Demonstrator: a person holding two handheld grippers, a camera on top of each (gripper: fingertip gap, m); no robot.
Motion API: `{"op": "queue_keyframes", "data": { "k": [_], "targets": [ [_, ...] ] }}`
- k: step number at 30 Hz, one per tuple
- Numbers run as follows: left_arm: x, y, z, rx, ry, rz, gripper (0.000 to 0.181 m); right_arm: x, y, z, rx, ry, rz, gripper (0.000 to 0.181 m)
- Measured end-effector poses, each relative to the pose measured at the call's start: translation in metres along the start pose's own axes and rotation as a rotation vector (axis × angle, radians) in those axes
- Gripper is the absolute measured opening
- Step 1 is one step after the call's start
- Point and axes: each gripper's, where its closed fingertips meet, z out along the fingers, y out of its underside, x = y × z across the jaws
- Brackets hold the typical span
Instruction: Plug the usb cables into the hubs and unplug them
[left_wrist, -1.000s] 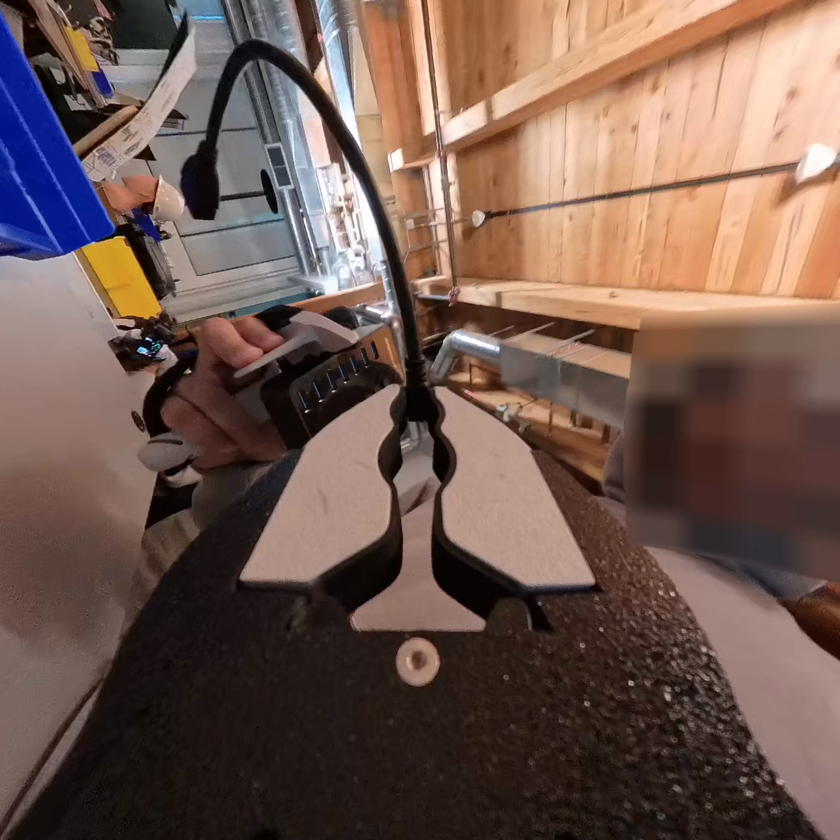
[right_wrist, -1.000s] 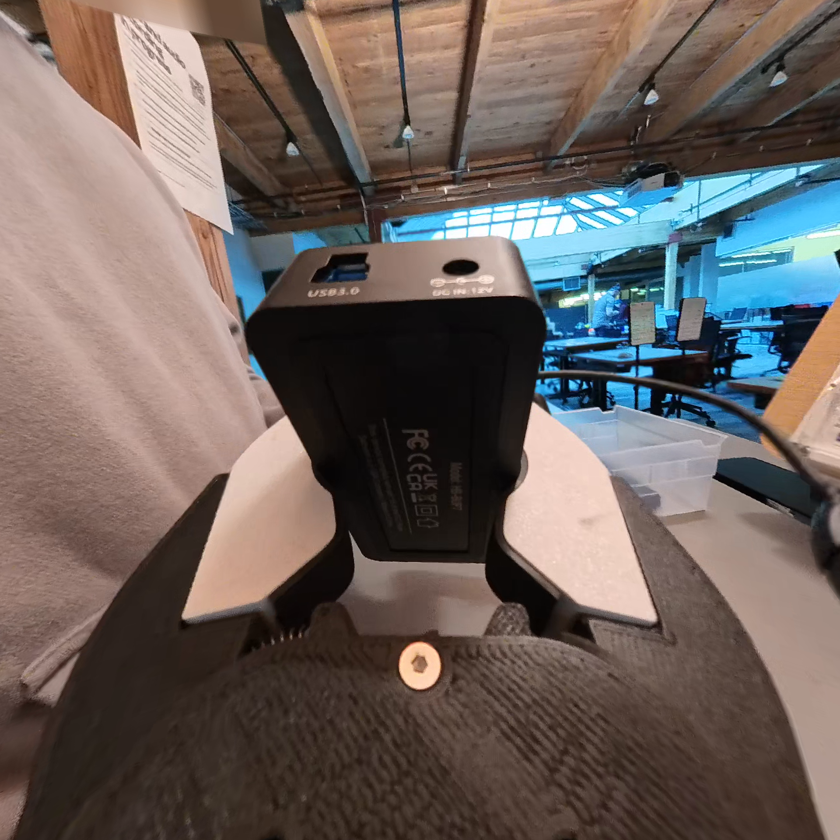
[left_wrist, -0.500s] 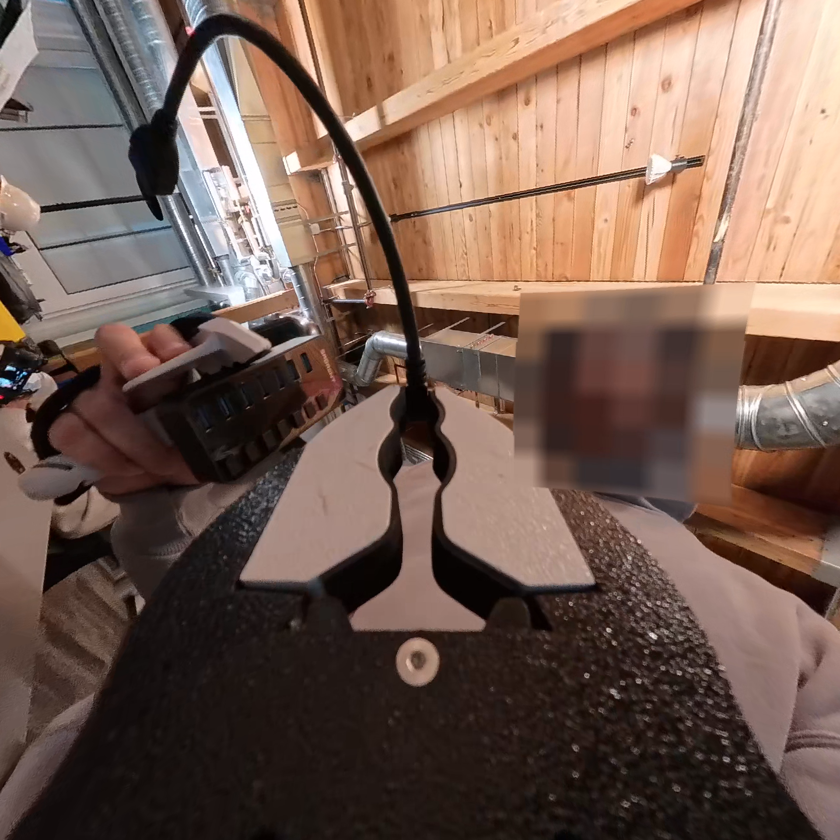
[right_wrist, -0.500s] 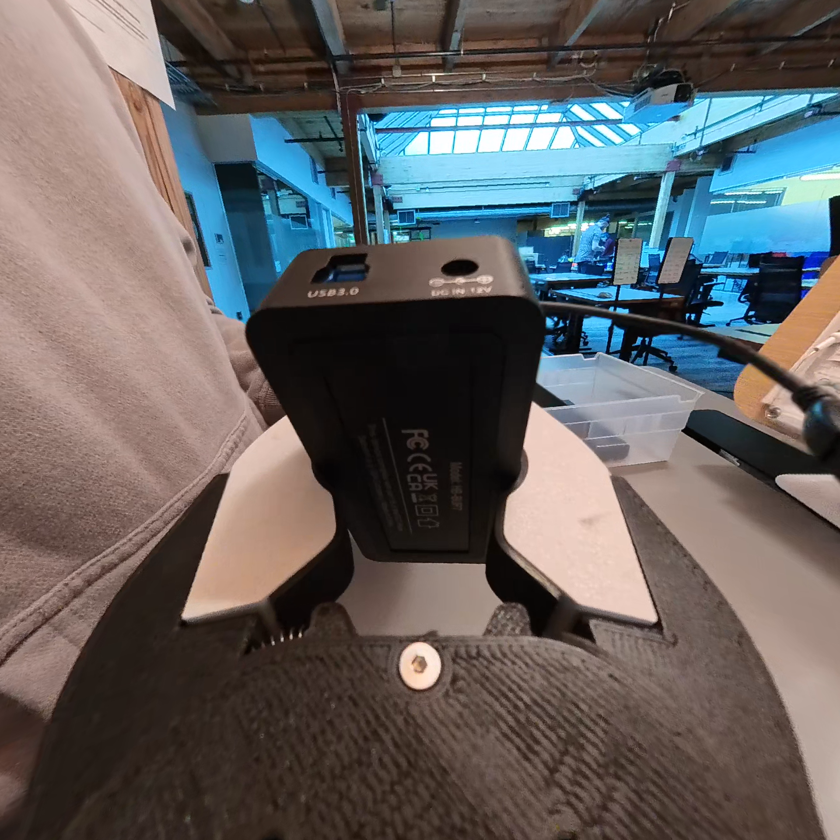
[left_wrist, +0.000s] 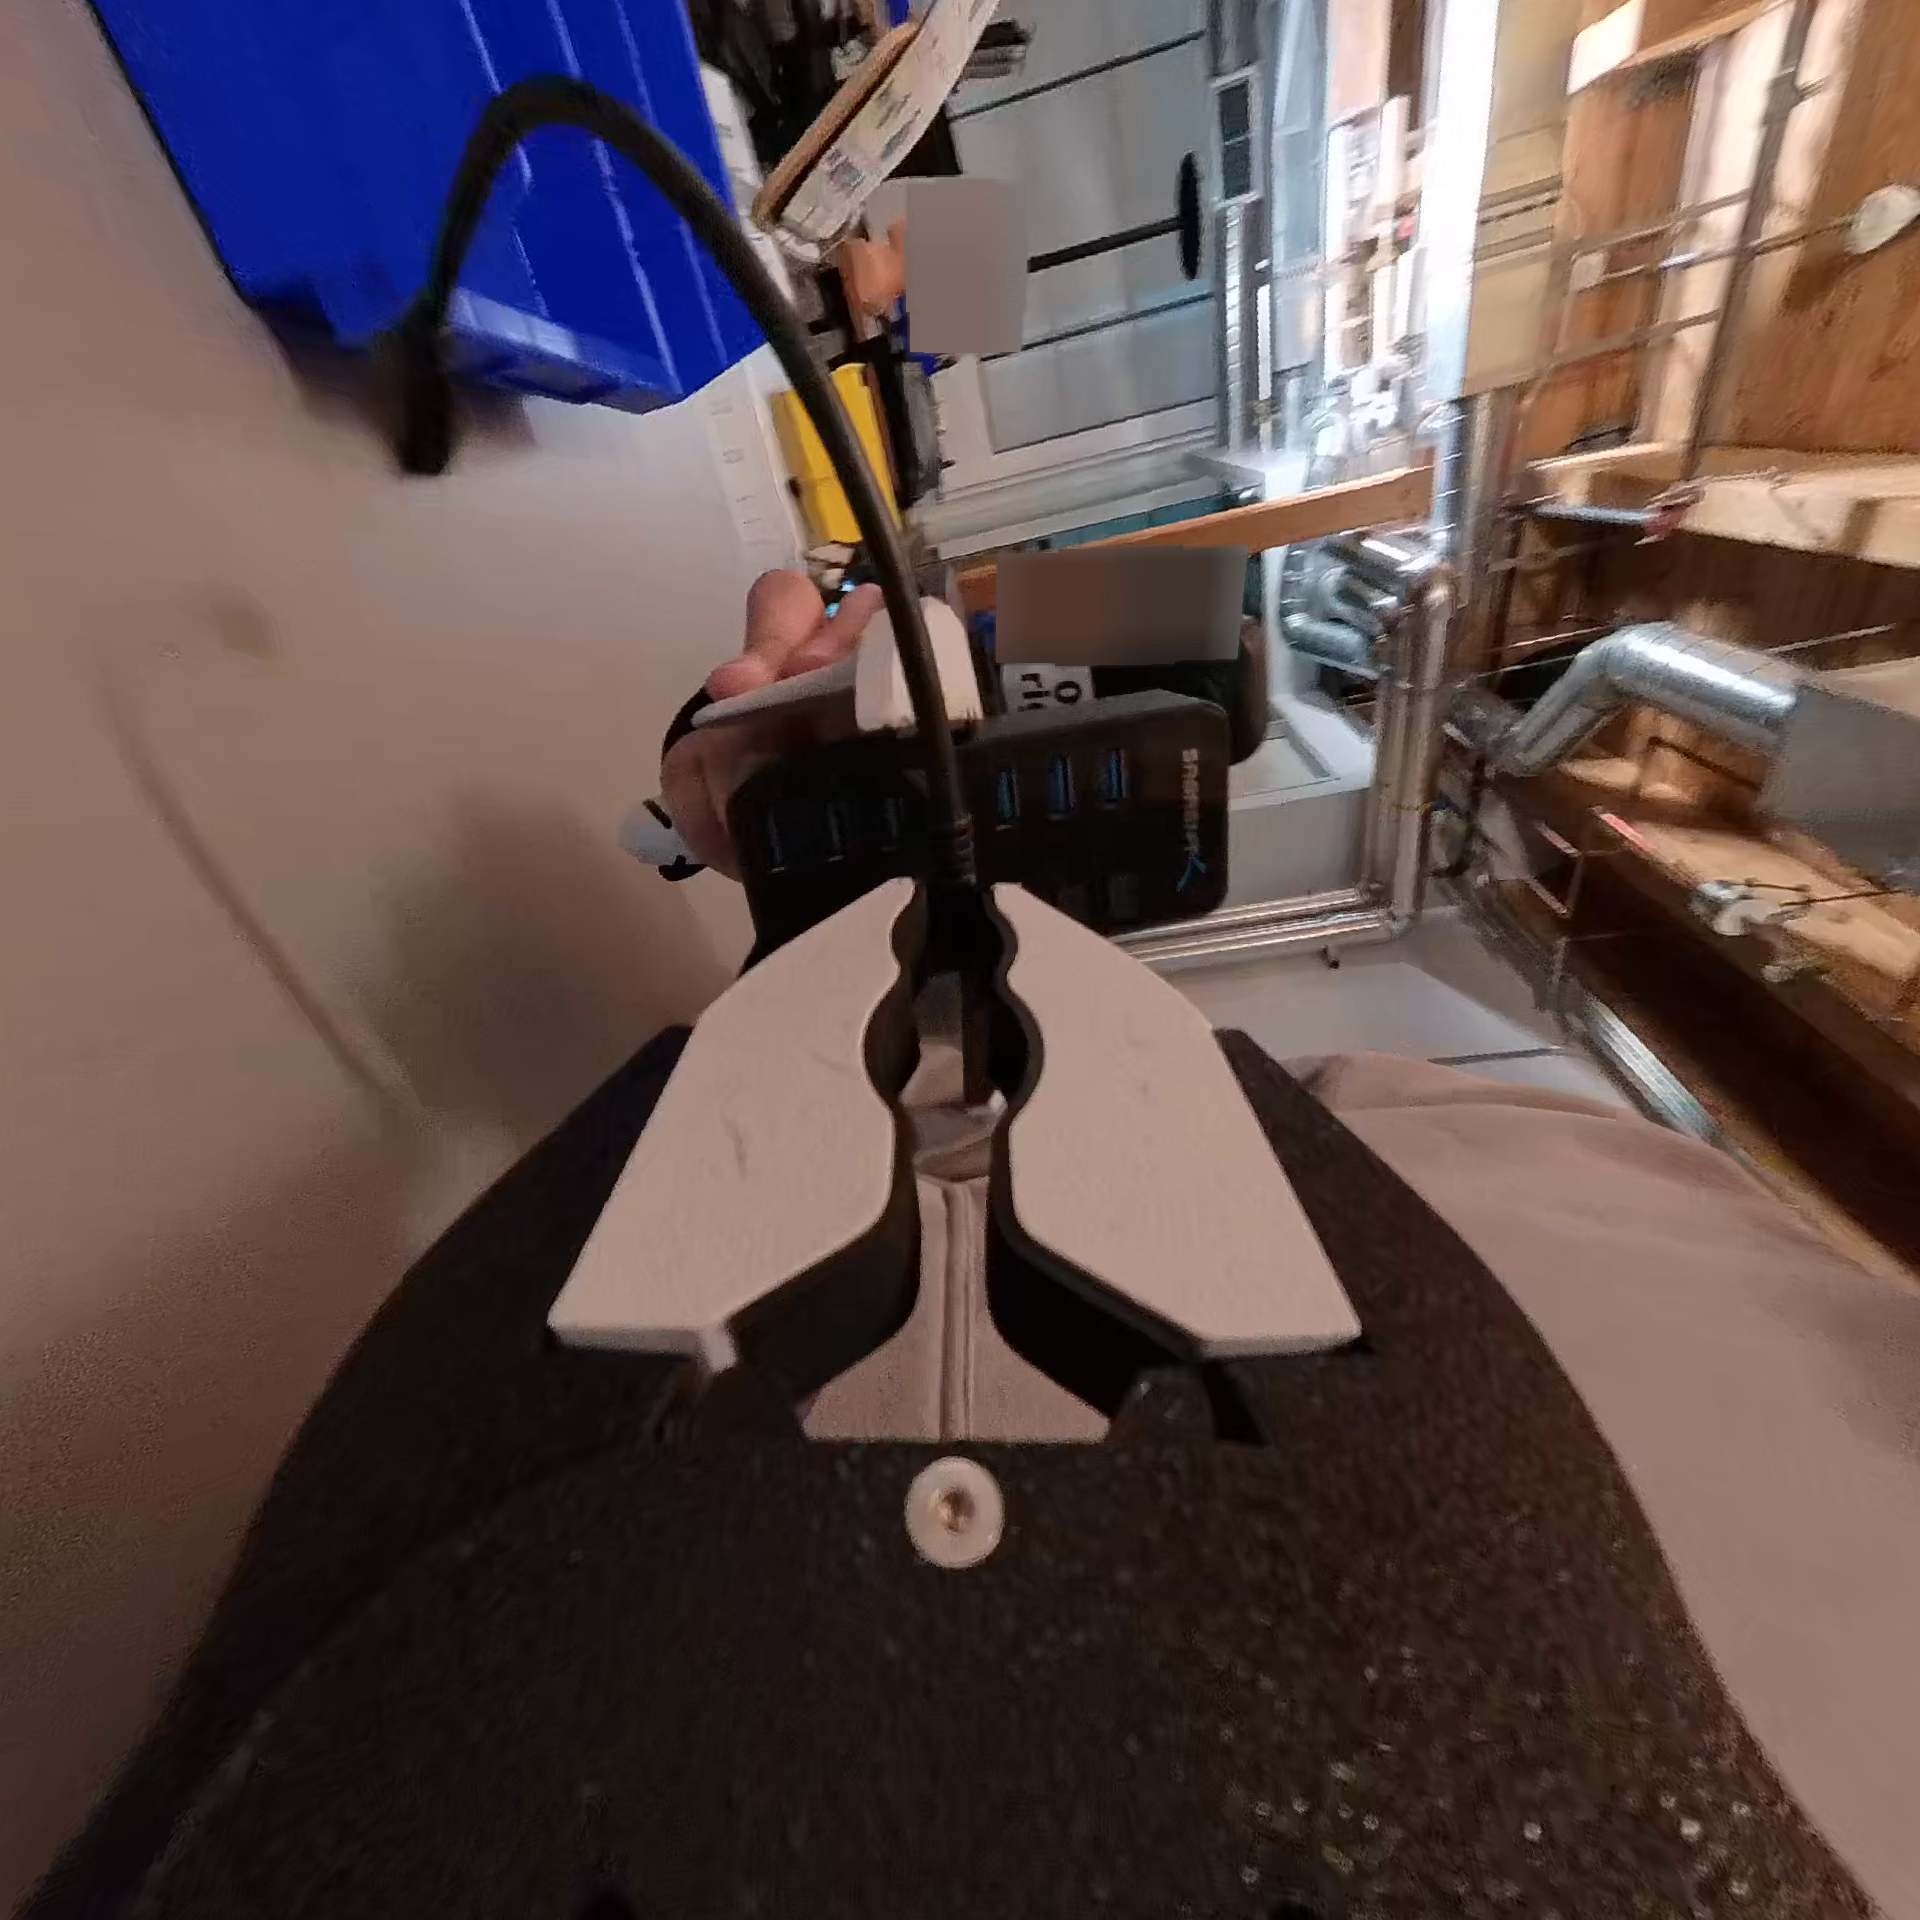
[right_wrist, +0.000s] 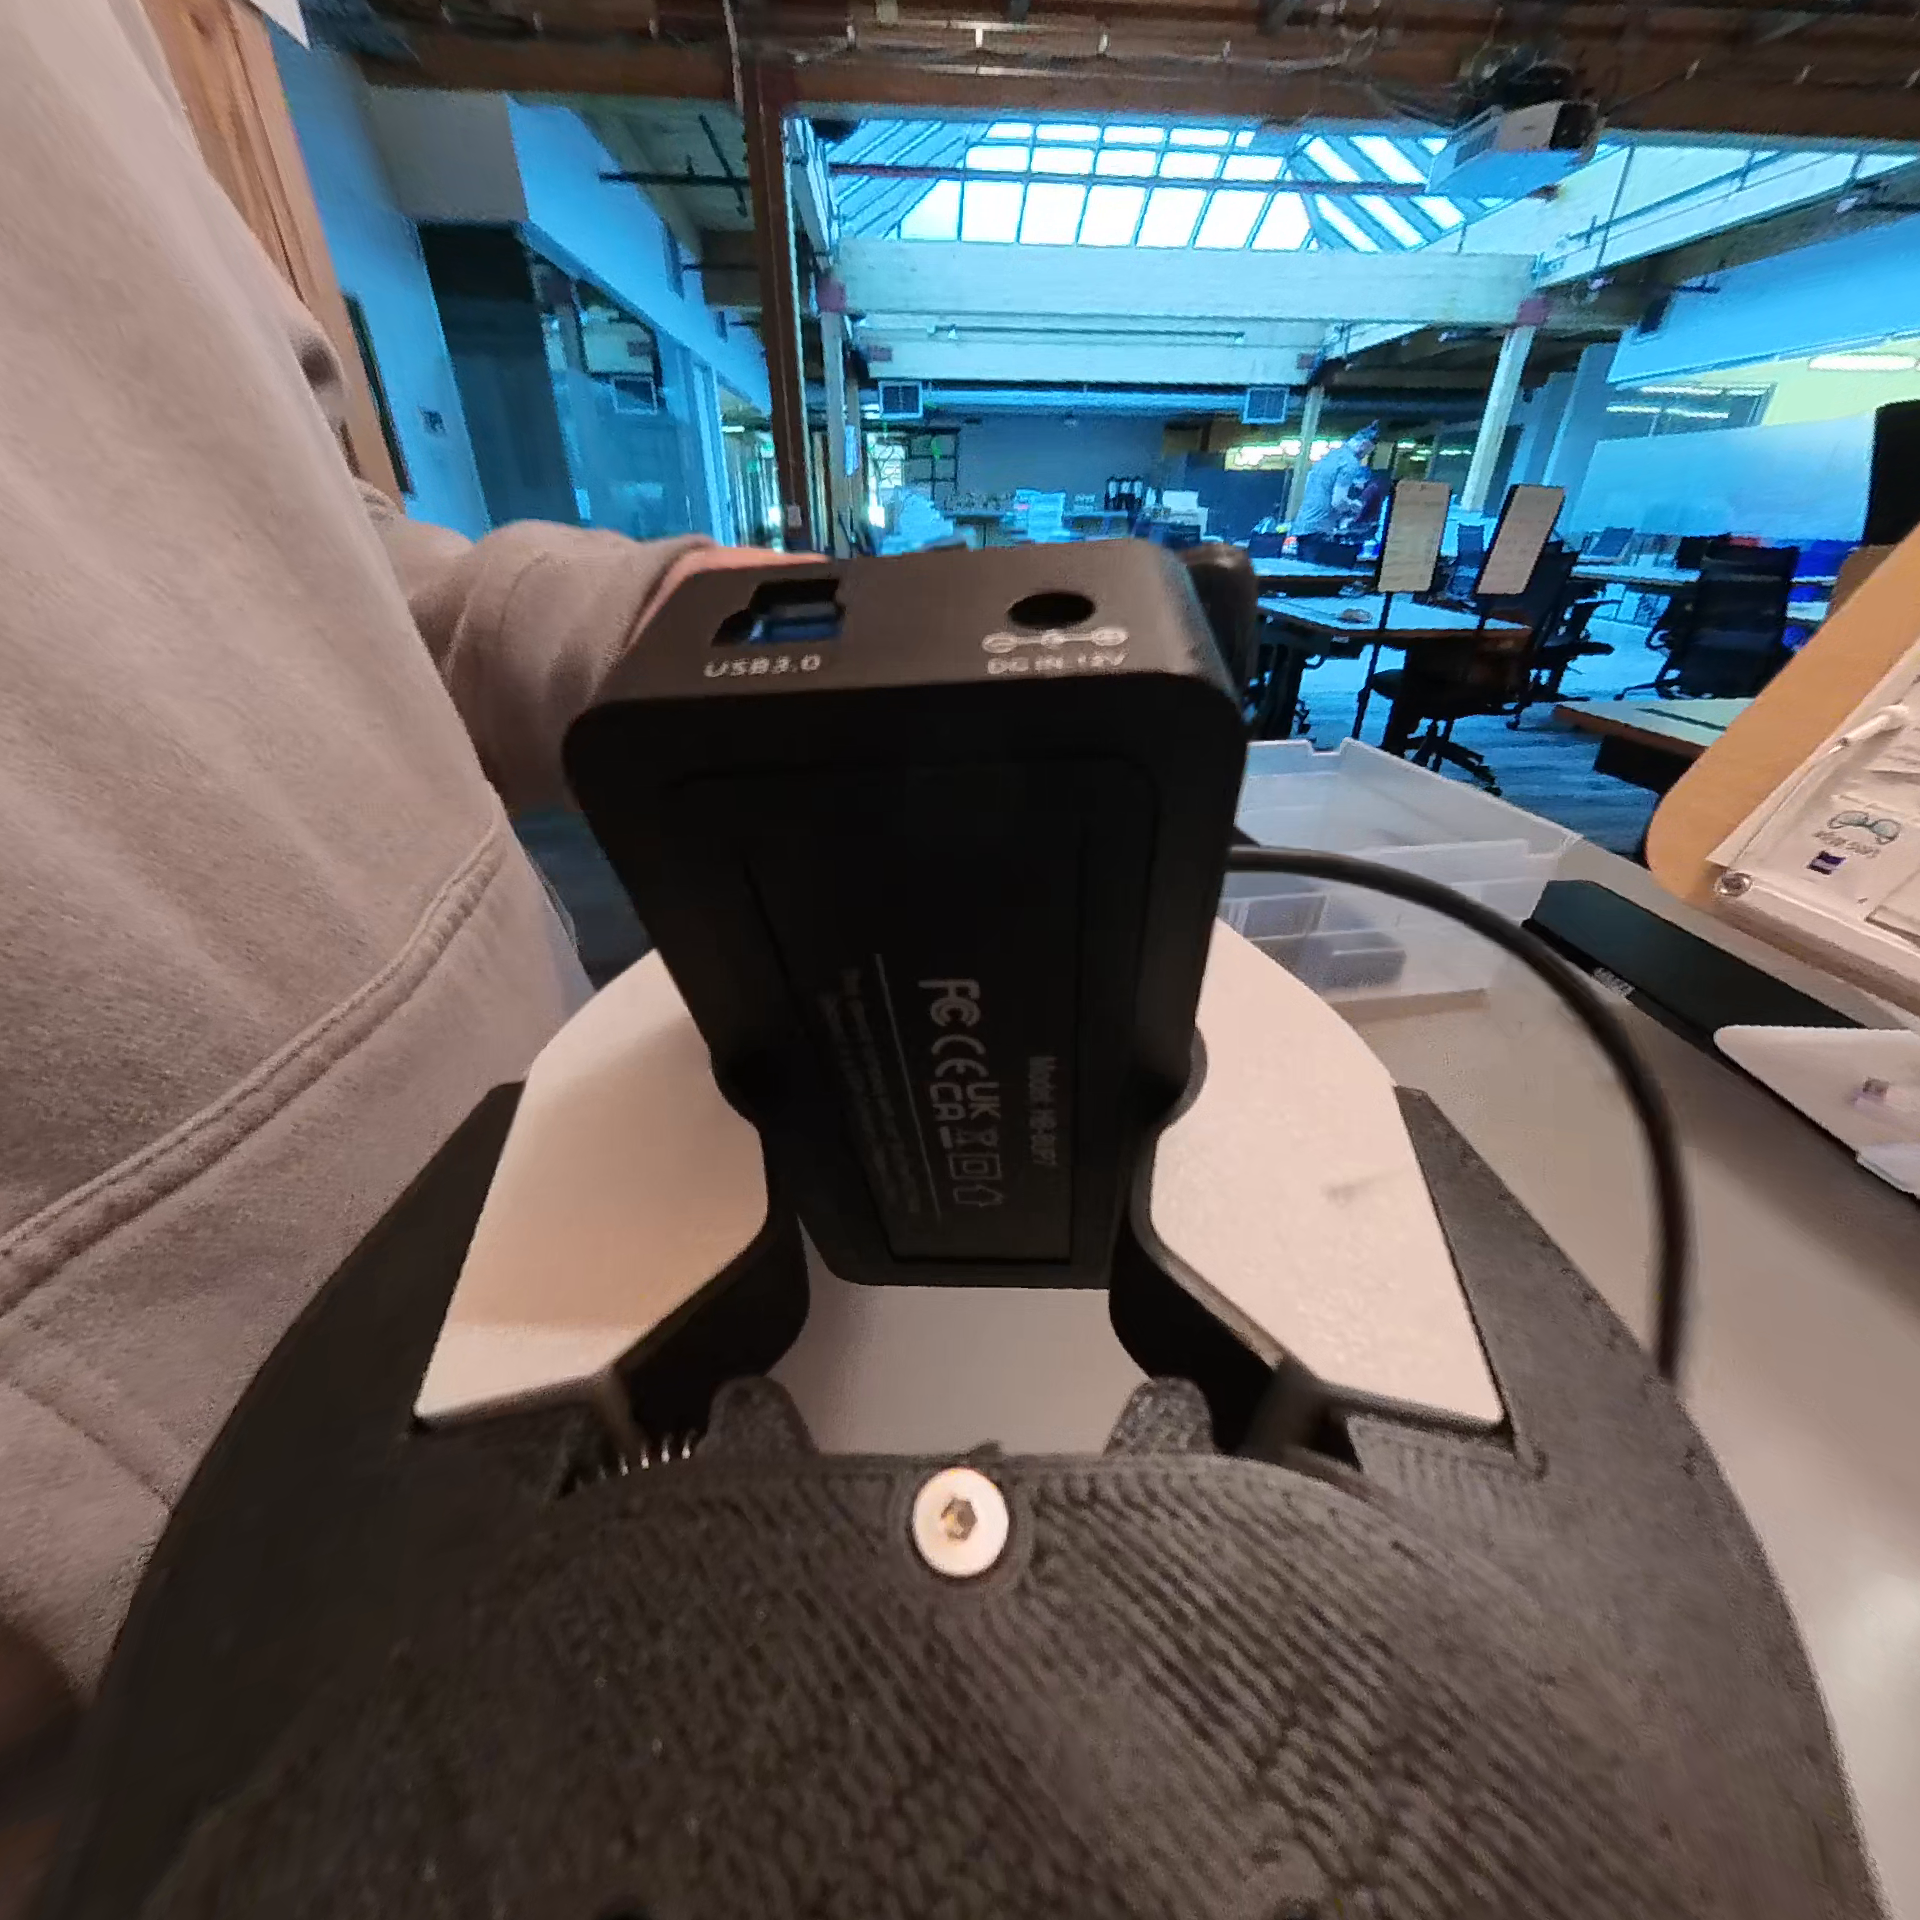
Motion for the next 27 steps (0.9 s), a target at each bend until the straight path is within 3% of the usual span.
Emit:
{"op": "queue_keyframes", "data": {
  "k": [17, 27],
  "targets": [
    [-0.014, -0.001, 0.002, -0.02, -0.111, 0.03, 0.007, 0.0, 0.022, 0.013, -0.21, -0.026, -0.083, 0.074],
    [-0.031, 0.002, -0.003, -0.028, -0.023, -0.068, 0.007, -0.002, 0.043, 0.015, -0.394, -0.102, -0.049, 0.073]
  ]
}}
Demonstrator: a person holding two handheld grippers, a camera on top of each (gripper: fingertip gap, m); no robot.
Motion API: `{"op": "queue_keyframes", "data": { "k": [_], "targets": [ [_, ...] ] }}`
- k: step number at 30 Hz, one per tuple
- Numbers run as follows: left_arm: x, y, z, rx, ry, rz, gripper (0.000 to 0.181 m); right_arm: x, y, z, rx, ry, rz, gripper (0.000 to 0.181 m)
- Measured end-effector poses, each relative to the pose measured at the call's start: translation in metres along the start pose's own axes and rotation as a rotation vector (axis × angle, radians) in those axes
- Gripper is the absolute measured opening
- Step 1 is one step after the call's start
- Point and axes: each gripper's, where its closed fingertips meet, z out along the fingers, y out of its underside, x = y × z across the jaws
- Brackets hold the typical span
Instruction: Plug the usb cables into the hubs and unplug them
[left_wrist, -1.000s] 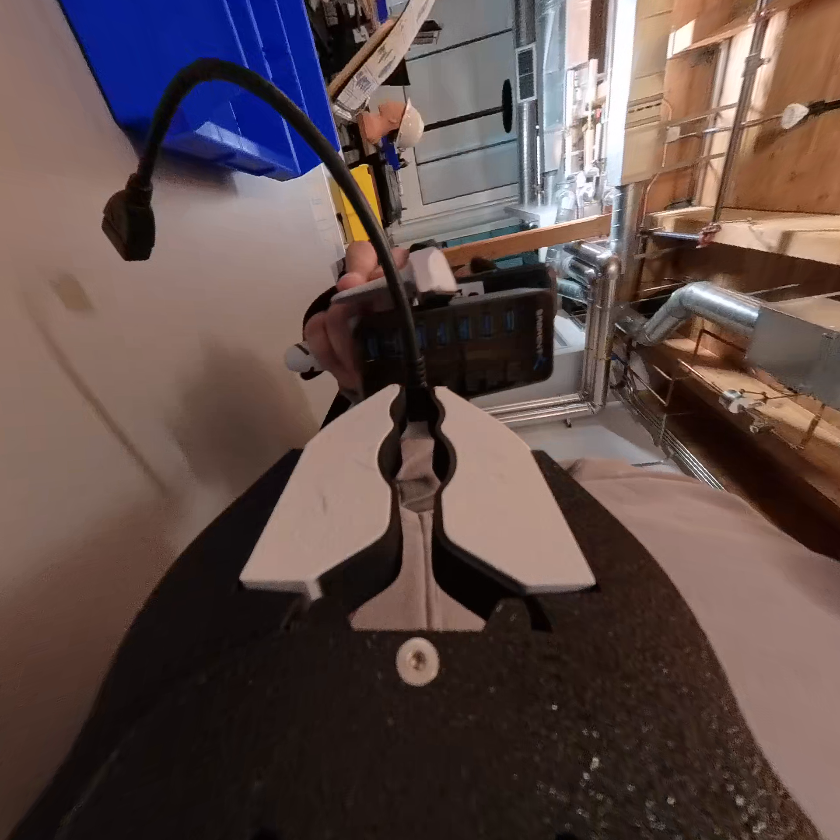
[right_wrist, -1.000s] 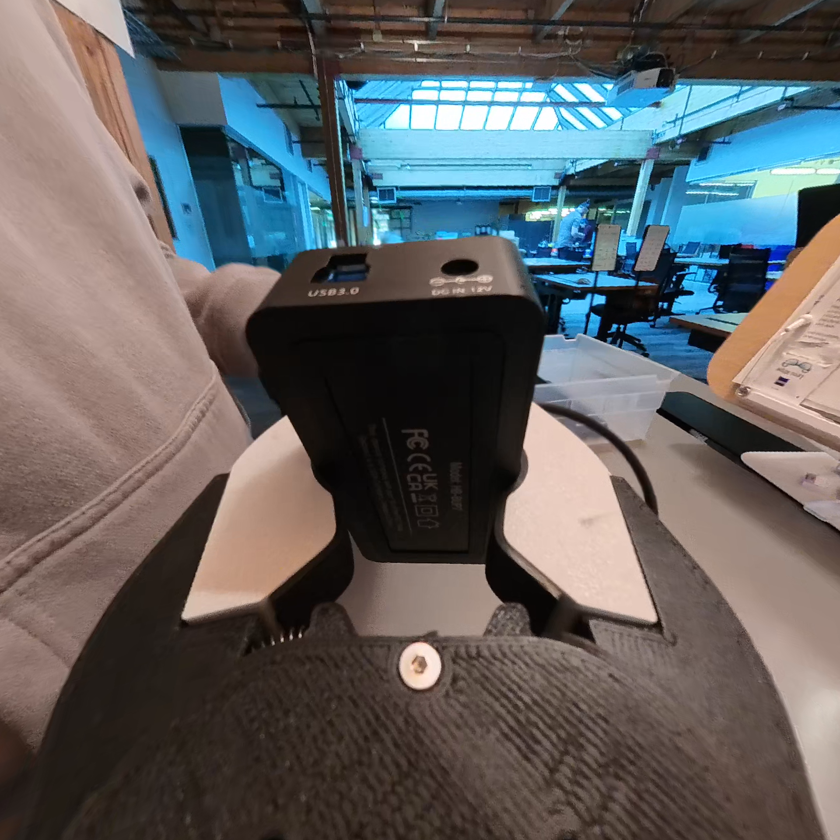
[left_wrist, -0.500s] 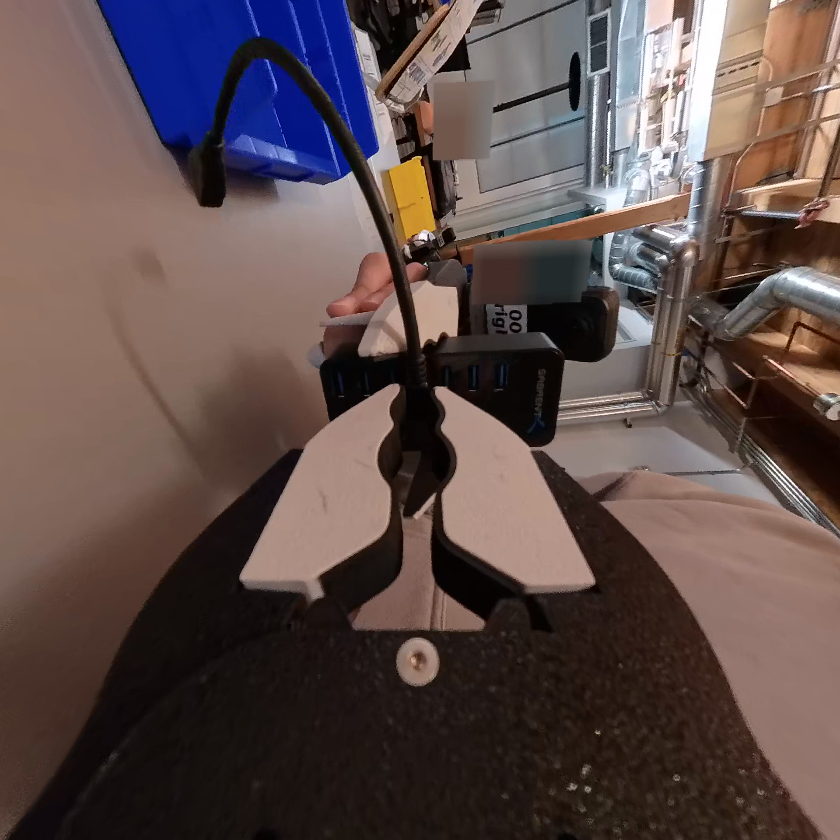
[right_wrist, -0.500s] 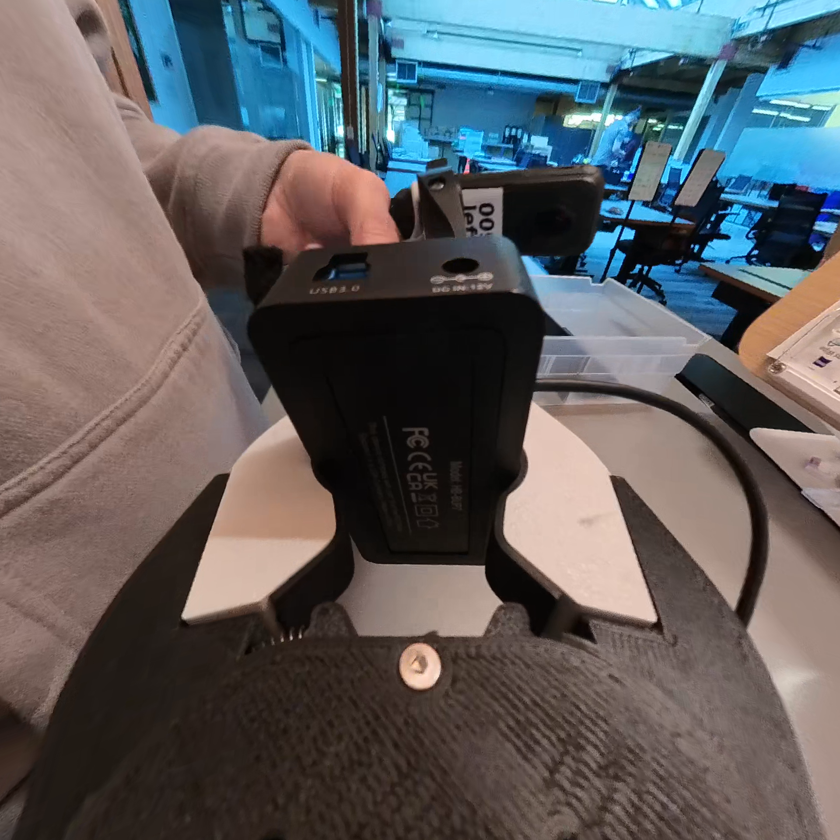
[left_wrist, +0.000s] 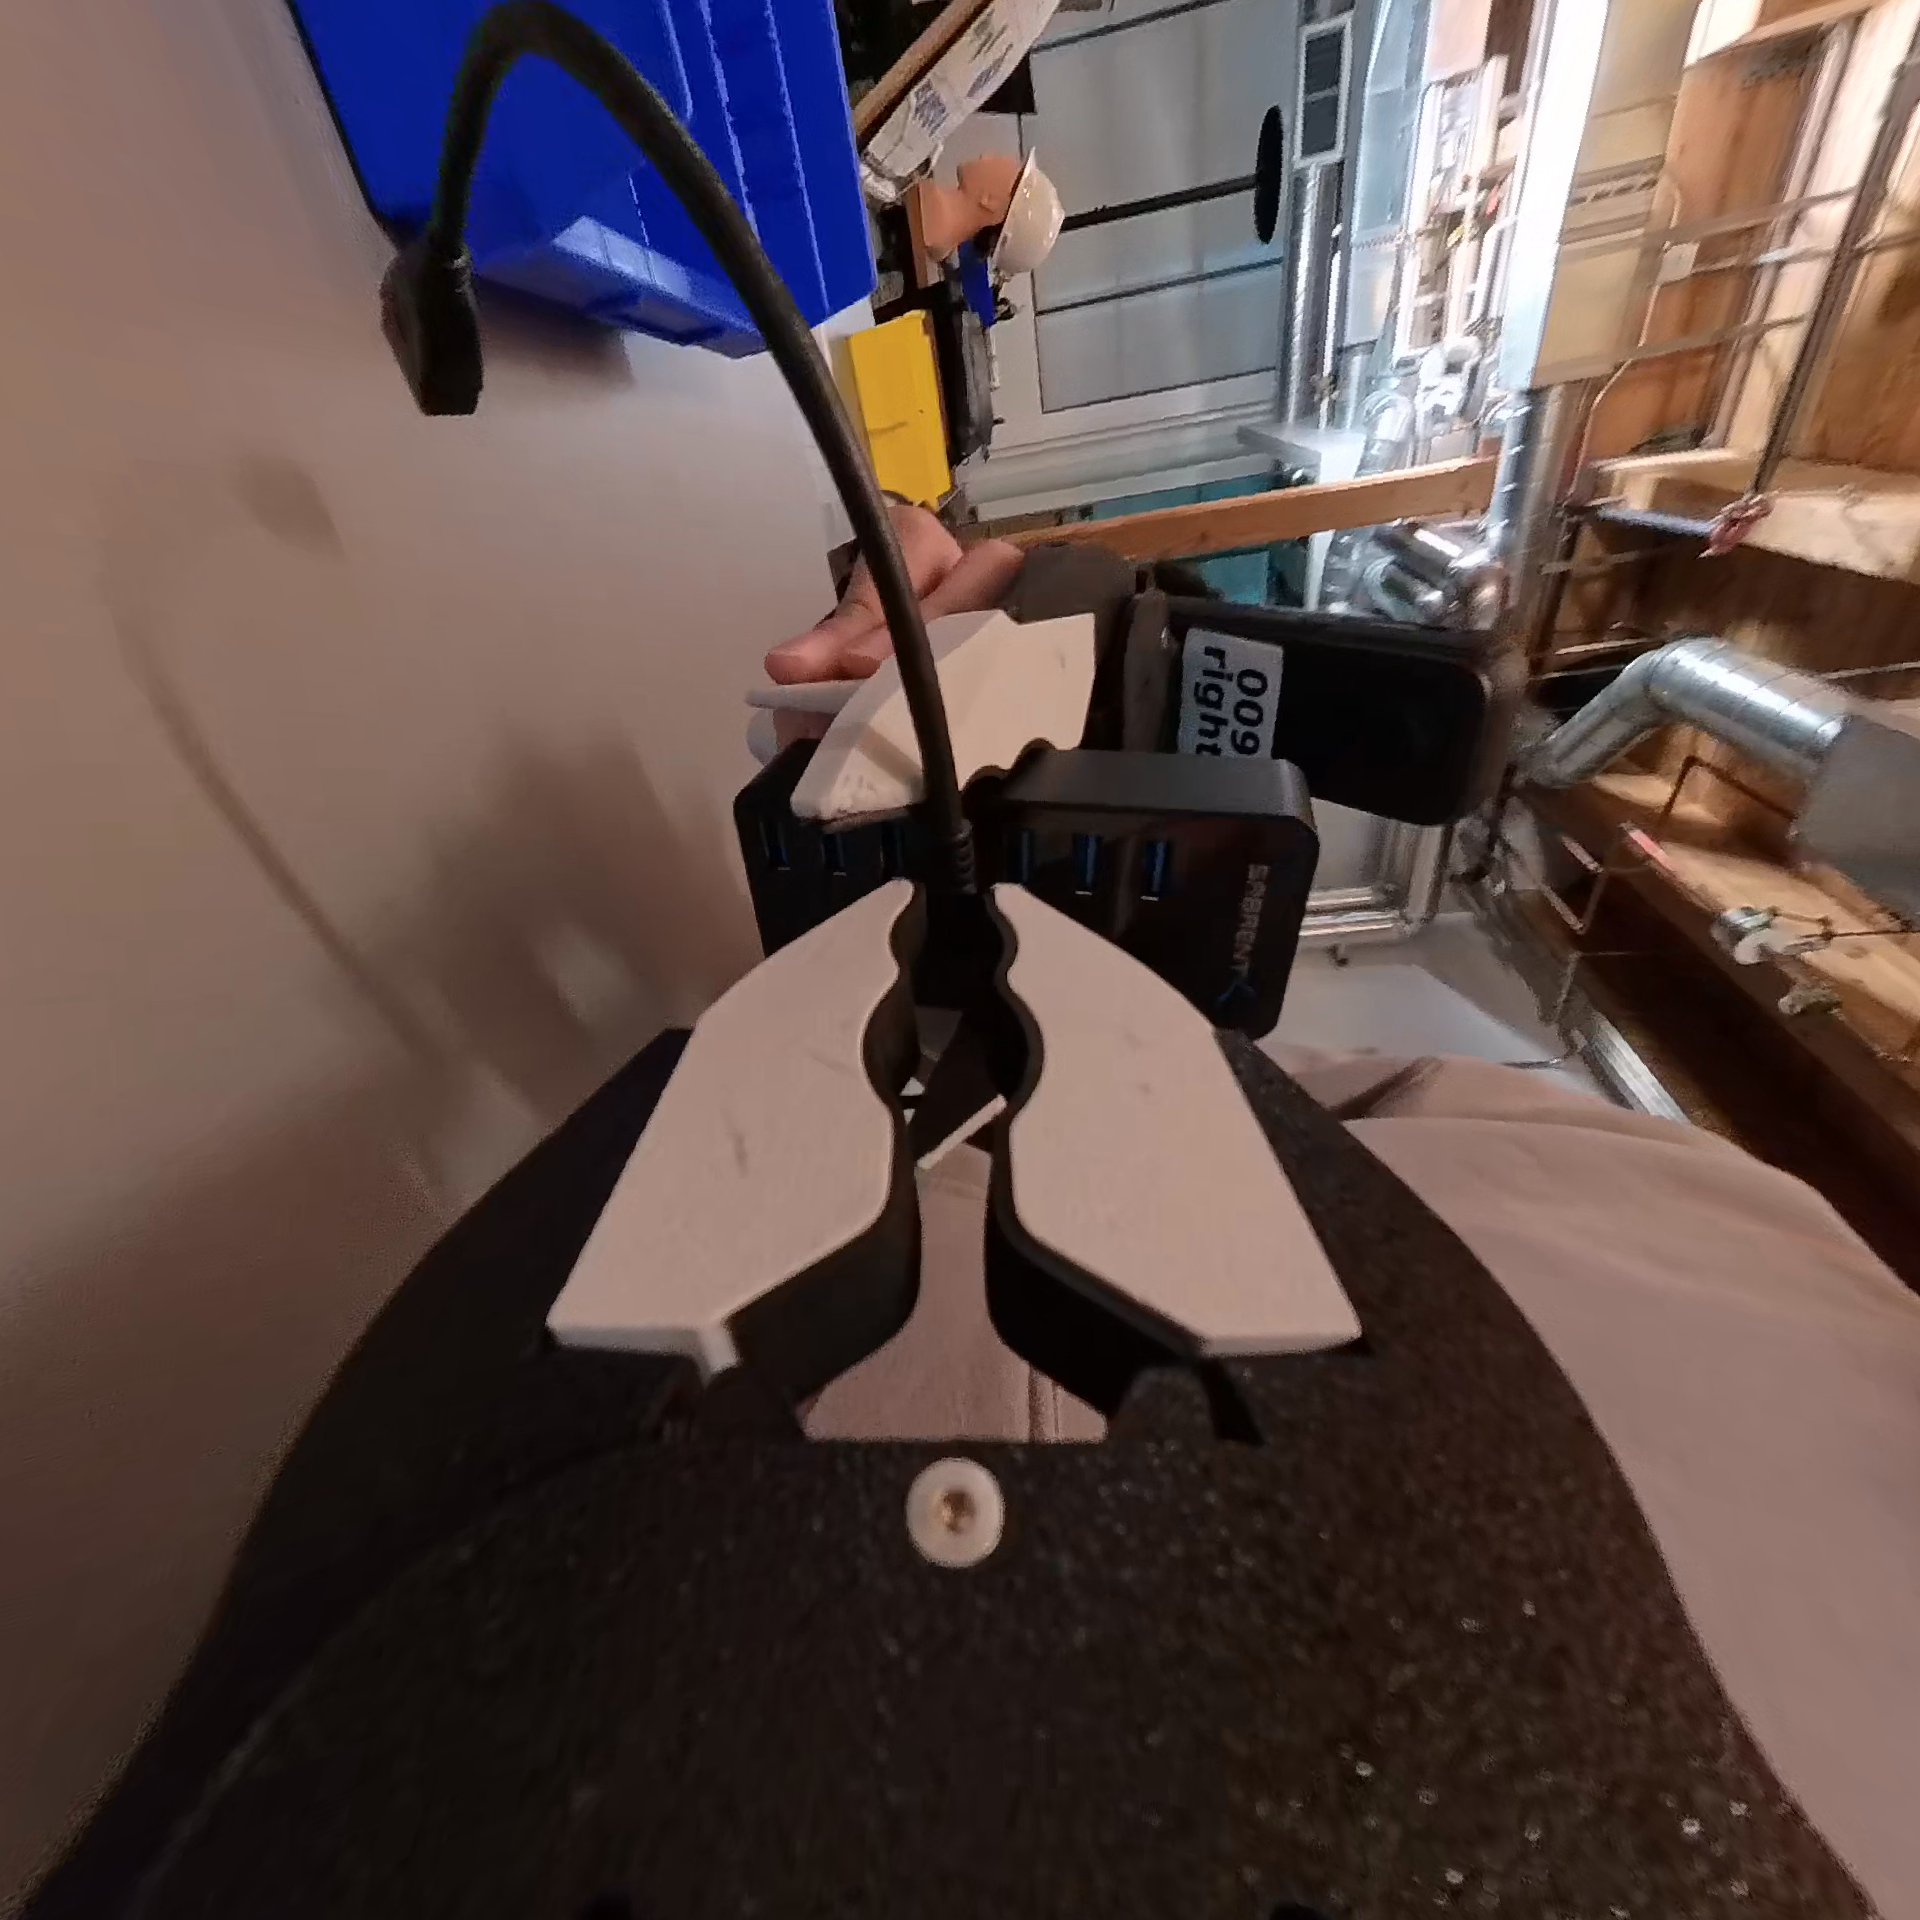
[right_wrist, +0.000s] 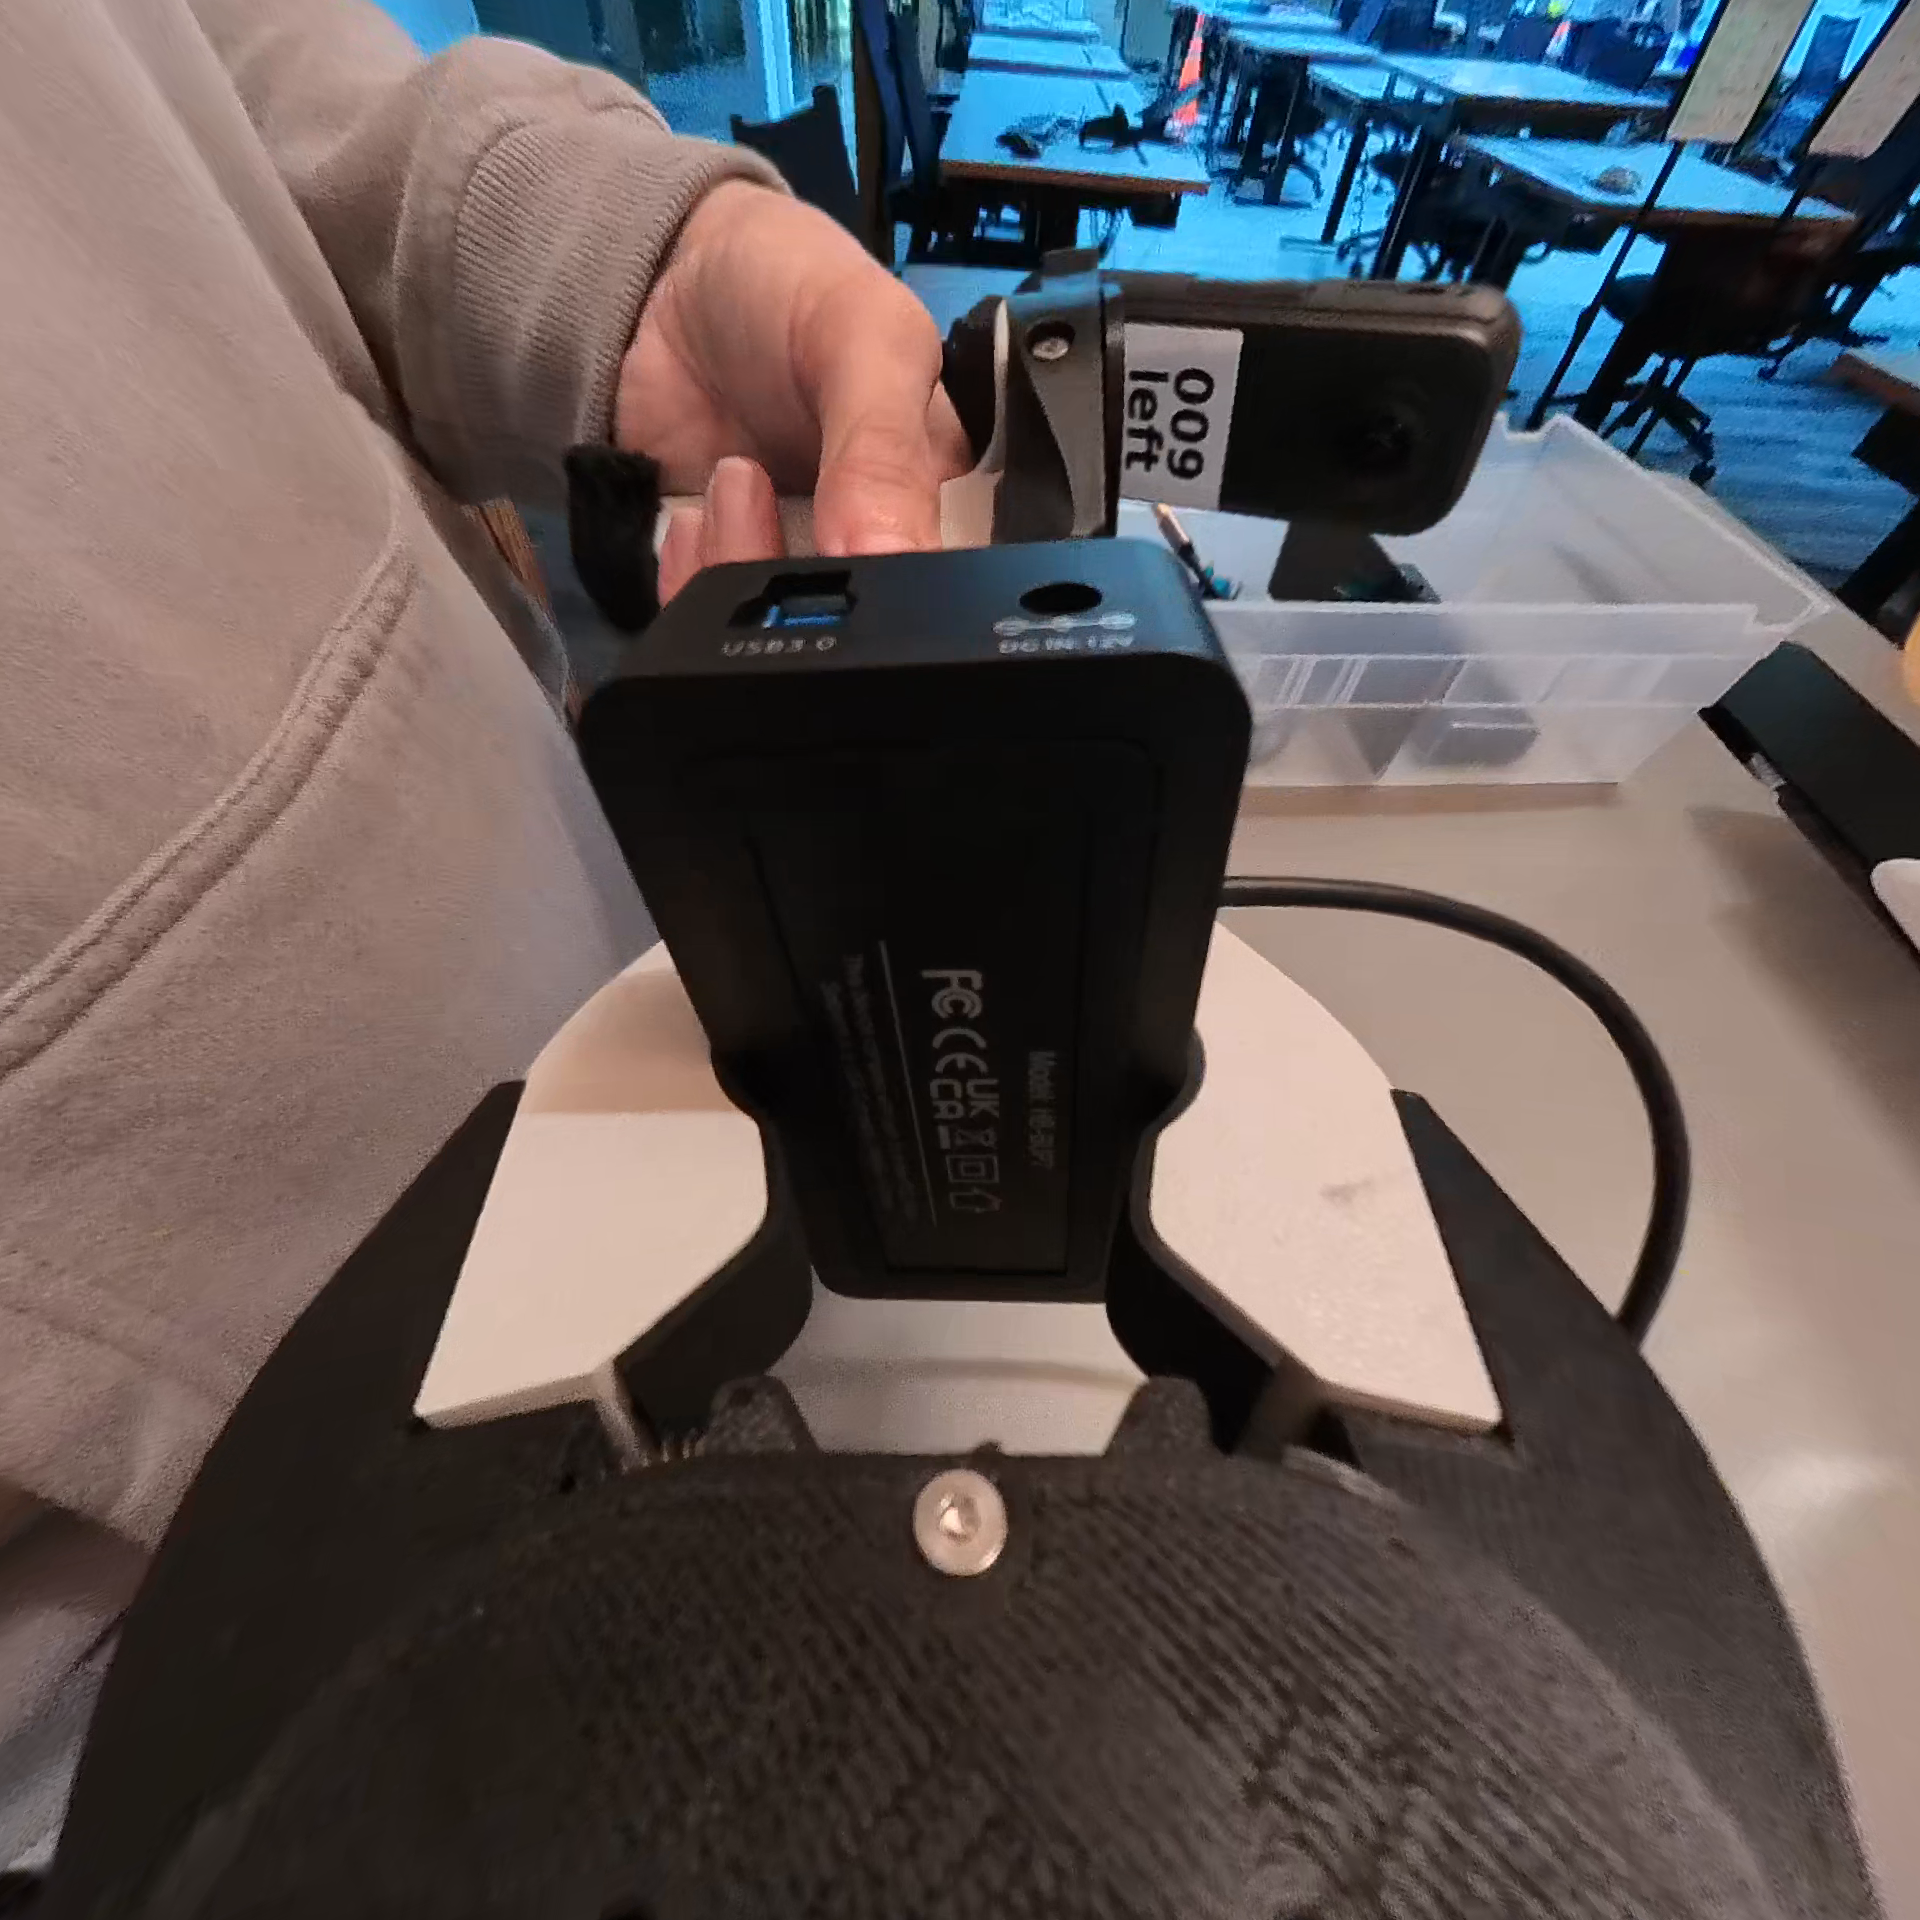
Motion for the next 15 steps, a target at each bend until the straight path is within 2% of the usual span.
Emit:
{"op": "queue_keyframes", "data": {
  "k": [8, 10, 11, 15],
  "targets": [
    [-0.011, -0.007, -0.004, 0.07, 0.035, -0.071, 0.007, 0.008, 0.01, 0.009, -0.047, -0.01, 0.004, 0.073],
    [-0.005, -0.009, -0.005, 0.092, 0.099, -0.087, 0.007, 0.008, 0.001, 0.007, 0.026, -0.033, 0.021, 0.073],
    [-0.007, -0.01, -0.004, 0.101, 0.091, -0.084, 0.007, 0.01, -0.001, 0.007, 0.056, -0.026, 0.024, 0.073],
    [-0.019, -0.006, -0.003, 0.075, 0.004, -0.046, 0.008, 0.008, 0.013, 0.012, 0.0, -0.008, 0.002, 0.074]
  ]
}}
